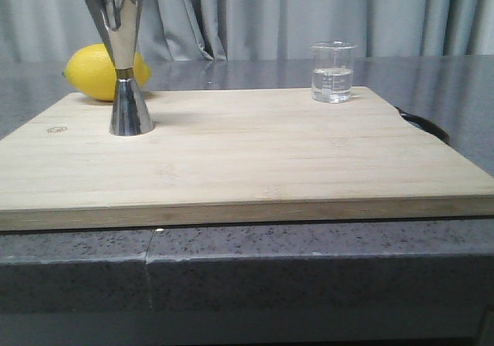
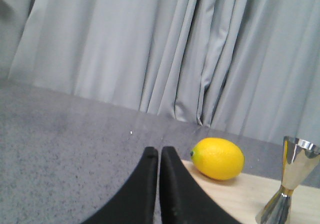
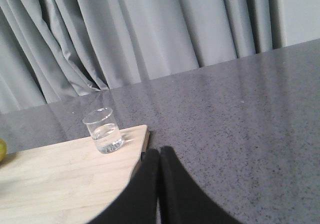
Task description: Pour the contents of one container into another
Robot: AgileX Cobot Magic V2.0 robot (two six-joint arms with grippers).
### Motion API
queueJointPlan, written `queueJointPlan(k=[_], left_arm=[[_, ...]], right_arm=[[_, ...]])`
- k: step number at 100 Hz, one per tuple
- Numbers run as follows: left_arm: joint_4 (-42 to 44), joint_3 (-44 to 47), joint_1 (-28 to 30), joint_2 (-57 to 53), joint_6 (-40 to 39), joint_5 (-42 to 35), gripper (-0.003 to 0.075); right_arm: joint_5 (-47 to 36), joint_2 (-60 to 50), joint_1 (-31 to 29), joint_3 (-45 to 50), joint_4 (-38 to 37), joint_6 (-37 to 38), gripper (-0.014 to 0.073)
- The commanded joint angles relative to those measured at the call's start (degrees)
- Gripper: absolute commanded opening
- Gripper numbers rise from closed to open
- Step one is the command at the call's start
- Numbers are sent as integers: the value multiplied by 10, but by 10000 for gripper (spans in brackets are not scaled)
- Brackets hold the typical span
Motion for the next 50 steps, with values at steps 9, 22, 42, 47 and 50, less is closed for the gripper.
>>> queueJointPlan(k=[9,22,42,47,50], left_arm=[[22,-87,-22,106,-11,-15,-20],[70,-146,-65,206,-11,-14,-20],[98,-226,-138,354,-11,-21,-19],[98,-243,-149,393,-11,-23,-19],[98,-251,-156,410,-11,-24,-18]], right_arm=[[-33,157,-2,-109,1,-1,-64],[-40,267,12,-166,1,-1,-64],[-92,400,56,-215,-27,-1,-63],[-111,425,70,-219,-38,-1,-60],[-124,442,77,-220,-47,-1,-60]])
